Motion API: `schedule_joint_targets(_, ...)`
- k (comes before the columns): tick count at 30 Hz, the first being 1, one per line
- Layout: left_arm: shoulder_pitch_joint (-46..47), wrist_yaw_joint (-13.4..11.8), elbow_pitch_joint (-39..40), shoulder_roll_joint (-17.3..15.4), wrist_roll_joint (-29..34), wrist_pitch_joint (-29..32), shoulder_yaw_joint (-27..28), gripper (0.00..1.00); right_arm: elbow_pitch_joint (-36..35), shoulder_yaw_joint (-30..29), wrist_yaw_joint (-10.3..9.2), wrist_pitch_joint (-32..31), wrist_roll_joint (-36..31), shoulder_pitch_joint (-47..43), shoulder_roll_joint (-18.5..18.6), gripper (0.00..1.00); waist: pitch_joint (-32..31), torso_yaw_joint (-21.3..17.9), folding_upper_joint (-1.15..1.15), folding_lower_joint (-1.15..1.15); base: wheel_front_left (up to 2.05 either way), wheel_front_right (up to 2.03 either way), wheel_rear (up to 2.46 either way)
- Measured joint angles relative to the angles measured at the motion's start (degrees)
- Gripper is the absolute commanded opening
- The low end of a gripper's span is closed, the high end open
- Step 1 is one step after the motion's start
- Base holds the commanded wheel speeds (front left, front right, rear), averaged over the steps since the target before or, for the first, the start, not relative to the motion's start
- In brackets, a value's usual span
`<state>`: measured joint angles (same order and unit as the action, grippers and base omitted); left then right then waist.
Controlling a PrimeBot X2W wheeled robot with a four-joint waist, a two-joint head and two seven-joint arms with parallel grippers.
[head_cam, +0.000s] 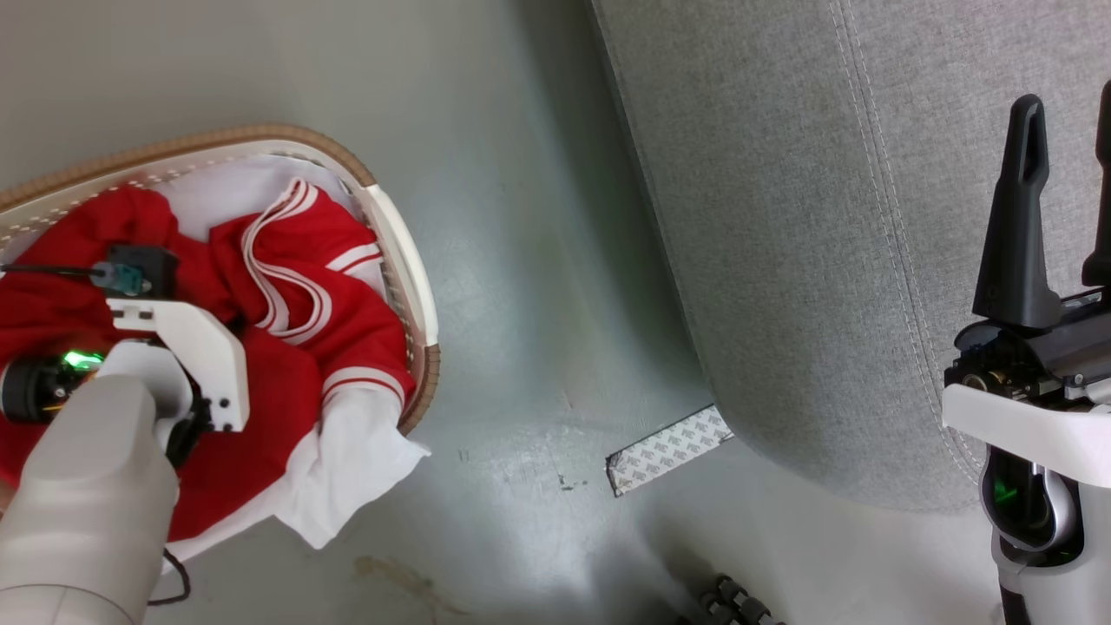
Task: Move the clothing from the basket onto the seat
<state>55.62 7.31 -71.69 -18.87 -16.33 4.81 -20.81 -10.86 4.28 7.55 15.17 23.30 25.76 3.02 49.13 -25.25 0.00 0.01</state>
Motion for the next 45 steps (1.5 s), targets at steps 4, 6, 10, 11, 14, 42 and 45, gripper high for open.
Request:
schedule_joint_targets(4,-0.38,0.08,-0.4,0.6,-1.03,-3.05,-0.64,0.0,0.67,-0.32,0.0,0.0,-0.02,0.12,0.0,1.0,-1.06,0.71,0.0,0.0,0.0,0.0,0.0)
schedule_joint_targets(6,-1.26,0.08,-0.54,1.2,-1.79,-4.44,-0.65,0.0,1.27,-0.15,0.0,0.0,-0.13,0.18,-0.01,1.0,-2.19,1.02,0.0,0.0,0.0,0.0,0.0)
schedule_joint_targets(10,-4.2,0.08,-0.66,2.92,-3.79,-7.5,-0.6,0.0,1.99,-0.27,0.0,0.0,-0.43,0.15,-0.07,1.0,-5.79,1.65,0.0,0.0,0.0,0.0,0.0)
schedule_joint_targets(11,-5.08,0.09,-0.65,3.39,-4.44,-8.42,-0.68,0.0,2.3,-0.31,0.0,0.0,-0.7,0.05,-0.07,1.0,-6.92,1.82,0.0,0.0,0.0,0.0,0.0)
schedule_joint_targets(14,-7.69,0.18,-0.45,5.0,-6.34,-10.38,-1.19,0.0,3.14,-0.63,0.0,0.0,-2.16,-0.75,-0.1,1.0,-10.8,2.46,0.0,0.0,0.0,0.0,0.0)
schedule_joint_targets(42,-20.26,0.21,21.3,10.26,-17.57,-19.79,-10.39,0.0,10.59,1.18,0.0,0.0,-5.27,-14.39,1.34,1.0,-45.42,16.97,0.0,-0.03,0.0,0.0,0.0)
schedule_joint_targets(45,-20.24,0.19,26.25,9.73,-17.5,-19.79,-9.91,0.0,10.95,2.16,0.0,0.01,-4.88,-15.67,1.36,1.0,-47.66,18.46,0.0,-0.03,0.0,0.0,0.0)
